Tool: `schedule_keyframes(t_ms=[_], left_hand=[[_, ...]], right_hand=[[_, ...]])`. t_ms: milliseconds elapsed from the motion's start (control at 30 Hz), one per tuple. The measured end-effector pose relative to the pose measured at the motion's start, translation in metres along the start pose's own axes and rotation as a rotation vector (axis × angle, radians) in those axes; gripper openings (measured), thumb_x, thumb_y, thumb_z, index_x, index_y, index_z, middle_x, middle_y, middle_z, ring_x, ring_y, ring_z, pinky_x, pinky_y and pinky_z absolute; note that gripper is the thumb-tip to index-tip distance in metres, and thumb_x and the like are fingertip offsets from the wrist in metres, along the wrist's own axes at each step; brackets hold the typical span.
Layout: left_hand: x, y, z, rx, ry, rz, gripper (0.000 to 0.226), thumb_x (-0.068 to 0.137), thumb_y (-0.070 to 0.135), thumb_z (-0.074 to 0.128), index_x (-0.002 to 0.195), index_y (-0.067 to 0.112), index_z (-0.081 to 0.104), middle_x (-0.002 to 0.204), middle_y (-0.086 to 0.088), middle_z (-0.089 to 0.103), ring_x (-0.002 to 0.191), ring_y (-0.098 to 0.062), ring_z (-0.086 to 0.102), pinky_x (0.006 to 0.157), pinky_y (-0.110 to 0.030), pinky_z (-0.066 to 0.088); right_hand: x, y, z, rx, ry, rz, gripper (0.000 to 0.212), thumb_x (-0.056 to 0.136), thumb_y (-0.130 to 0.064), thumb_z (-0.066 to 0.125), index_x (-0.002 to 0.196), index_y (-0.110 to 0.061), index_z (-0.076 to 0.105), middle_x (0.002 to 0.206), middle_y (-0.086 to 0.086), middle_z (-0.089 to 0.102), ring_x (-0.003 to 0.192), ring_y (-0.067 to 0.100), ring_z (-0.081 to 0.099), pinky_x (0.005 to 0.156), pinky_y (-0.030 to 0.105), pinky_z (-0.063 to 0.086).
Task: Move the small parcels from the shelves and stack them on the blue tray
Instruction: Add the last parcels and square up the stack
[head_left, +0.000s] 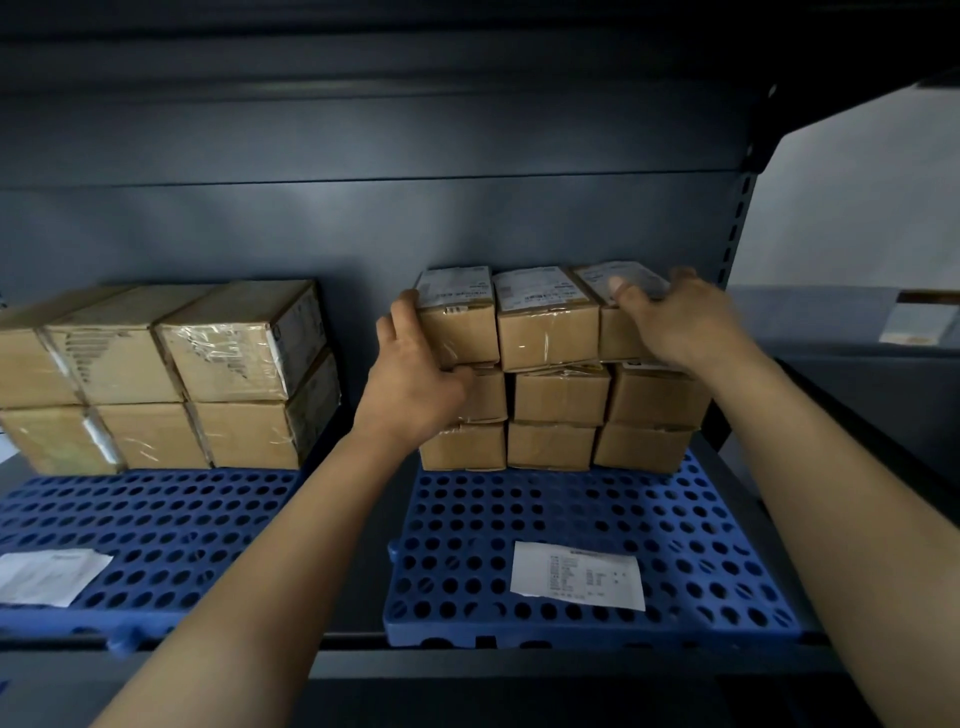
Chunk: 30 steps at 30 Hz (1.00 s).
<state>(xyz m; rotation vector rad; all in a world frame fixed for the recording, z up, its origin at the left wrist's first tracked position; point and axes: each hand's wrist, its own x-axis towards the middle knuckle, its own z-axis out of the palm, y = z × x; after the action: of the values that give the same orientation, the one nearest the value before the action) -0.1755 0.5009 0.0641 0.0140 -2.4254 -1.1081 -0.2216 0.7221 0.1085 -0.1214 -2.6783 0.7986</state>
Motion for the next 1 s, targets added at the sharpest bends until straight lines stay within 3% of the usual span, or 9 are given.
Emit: schedule_keyframes(t_ms=[333, 533, 867, 1000], left_hand=[[0.001, 0.005, -0.004, -0.029, -0.042, -0.008, 0.09, 0.076, 0.022, 0.07, 0.143, 0.028, 0.01, 0.141, -0.004, 0.025, 0.12, -0.025, 0.042, 0.085, -0.028, 0.039], [0.003, 0.012, -0.004, -0.067, -0.063, 0.05, 0.087, 0.076, 0.018, 0.07, 0.142, 0.027, 0.014, 0.14, -0.002, 0.029, 0.106, -0.008, 0.034, 0.086, -0.024, 0.035], [0.006, 0.009, -0.001, -0.111, -0.057, 0.05, 0.088, 0.078, 0.02, 0.069, 0.143, 0.027, 0.011, 0.144, -0.002, 0.029, 0.119, -0.013, 0.038, 0.09, -0.024, 0.036], [0.006, 0.009, 0.0, -0.082, -0.042, 0.043, 0.086, 0.08, 0.02, 0.068, 0.143, 0.026, 0.011, 0.142, -0.003, 0.028, 0.109, -0.01, 0.036, 0.086, -0.025, 0.036]], right_hand=[[0.0, 0.003, -0.006, 0.036, 0.034, 0.016, 0.075, 0.094, -0.059, 0.034, 0.142, -0.002, 0.031, 0.143, 0.023, 0.038, 0.129, 0.036, 0.041, 0.099, 0.039, 0.038], [0.001, 0.005, -0.007, 0.023, 0.021, 0.013, 0.077, 0.094, -0.061, 0.031, 0.146, -0.004, 0.027, 0.146, 0.022, 0.035, 0.132, 0.035, 0.038, 0.102, 0.039, 0.036], [0.001, 0.011, -0.01, 0.031, 0.023, 0.031, 0.076, 0.094, -0.059, 0.033, 0.145, -0.003, 0.028, 0.145, 0.023, 0.035, 0.131, 0.037, 0.038, 0.102, 0.039, 0.037], [0.0, 0.01, -0.01, 0.024, 0.032, 0.029, 0.074, 0.094, -0.059, 0.034, 0.142, -0.003, 0.032, 0.143, 0.025, 0.035, 0.128, 0.038, 0.041, 0.099, 0.04, 0.039]])
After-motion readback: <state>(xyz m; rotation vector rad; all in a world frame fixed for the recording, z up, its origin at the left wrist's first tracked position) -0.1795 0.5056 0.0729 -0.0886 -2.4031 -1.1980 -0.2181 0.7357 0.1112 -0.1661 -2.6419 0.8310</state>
